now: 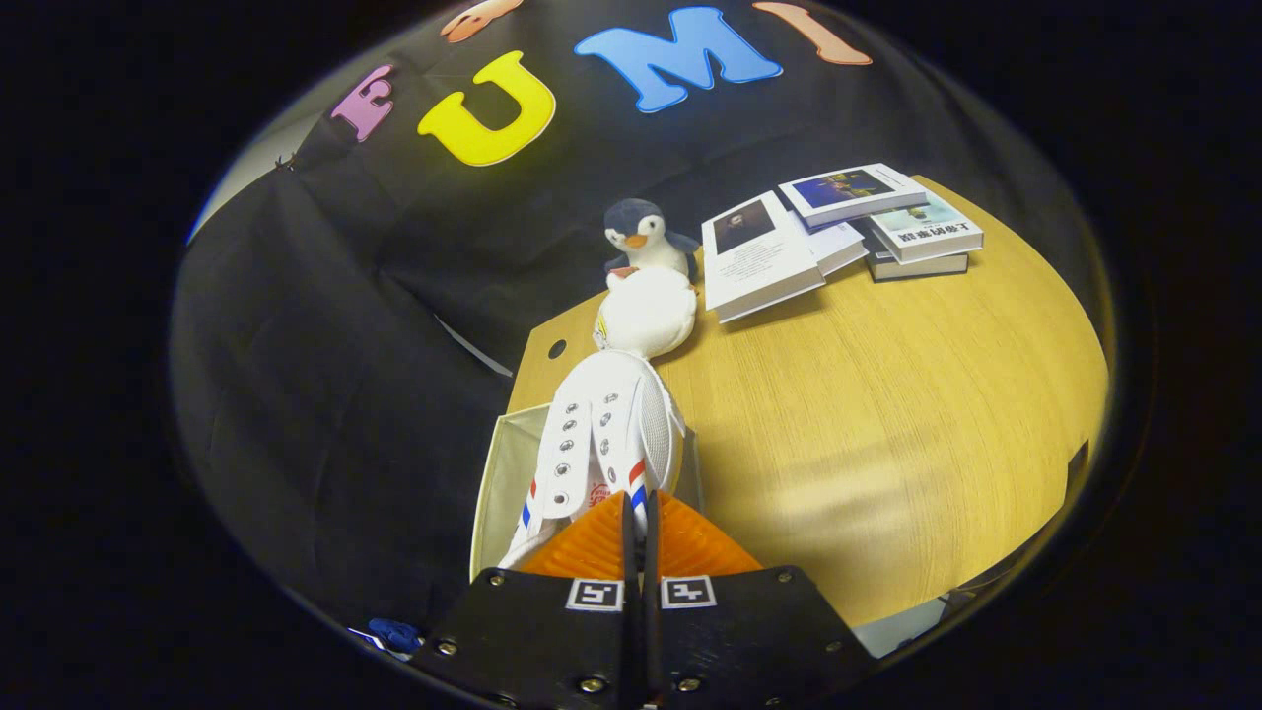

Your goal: Open the storage box then place both shoes into the box .Put the left shoe in first, then the right shoe, with the right side of both shoes facing outward in a uniform manner.

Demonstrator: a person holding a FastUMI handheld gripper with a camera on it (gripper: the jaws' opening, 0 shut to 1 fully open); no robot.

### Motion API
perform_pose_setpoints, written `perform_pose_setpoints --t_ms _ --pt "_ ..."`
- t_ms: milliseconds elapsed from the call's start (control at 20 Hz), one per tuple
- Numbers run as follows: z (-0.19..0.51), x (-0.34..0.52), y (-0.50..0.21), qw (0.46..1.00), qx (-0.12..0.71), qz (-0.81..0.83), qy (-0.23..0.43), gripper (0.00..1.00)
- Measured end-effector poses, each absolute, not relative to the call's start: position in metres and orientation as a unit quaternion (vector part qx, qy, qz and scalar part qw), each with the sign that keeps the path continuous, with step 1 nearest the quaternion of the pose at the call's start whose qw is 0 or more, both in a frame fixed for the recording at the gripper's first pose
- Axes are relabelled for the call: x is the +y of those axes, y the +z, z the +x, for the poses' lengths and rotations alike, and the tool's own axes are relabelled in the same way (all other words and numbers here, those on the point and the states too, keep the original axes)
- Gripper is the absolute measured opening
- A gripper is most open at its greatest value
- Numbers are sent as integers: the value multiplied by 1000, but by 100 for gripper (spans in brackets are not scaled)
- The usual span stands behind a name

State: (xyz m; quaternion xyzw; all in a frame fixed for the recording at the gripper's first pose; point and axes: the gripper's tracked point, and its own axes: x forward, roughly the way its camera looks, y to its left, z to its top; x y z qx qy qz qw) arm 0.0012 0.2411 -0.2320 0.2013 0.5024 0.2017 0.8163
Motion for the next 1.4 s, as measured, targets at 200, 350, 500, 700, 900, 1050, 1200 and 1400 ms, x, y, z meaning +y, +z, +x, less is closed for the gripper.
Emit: perform_pose_setpoints --t_ms 200,350,500,700,900,1050,1200,1400 --pt "-4 271 -238 813 507 200 207 0" --pt "-7 285 -245 816 508 187 205 0" --pt "-6 292 -251 824 502 173 199 0" --pt "-10 295 -256 838 489 147 190 0" --pt "-12 295 -261 853 472 124 184 0" --pt "-18 301 -263 851 471 125 198 7" --pt "-14 296 -254 856 457 143 197 40" --pt "-5 271 -237 872 433 130 186 99"
